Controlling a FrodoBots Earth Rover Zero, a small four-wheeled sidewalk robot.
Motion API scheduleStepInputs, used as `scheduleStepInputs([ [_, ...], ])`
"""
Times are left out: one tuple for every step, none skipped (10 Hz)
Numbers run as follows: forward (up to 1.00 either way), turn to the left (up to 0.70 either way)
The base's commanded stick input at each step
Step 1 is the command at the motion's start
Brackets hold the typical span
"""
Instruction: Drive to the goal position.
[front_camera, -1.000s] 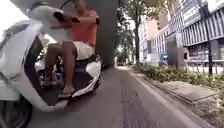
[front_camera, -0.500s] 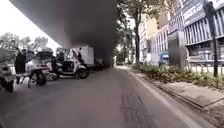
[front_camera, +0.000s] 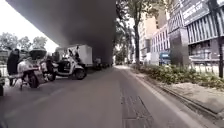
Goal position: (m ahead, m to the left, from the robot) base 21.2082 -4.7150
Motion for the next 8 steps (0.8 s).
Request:
scheduleStepInputs([
  [0.45,0.0],
  [0.45,0.0],
  [0.45,0.0],
  [0.45,0.0],
  [0.45,0.0],
  [0.45,0.0],
  [0.45,0.0],
  [0.45,0.0],
])
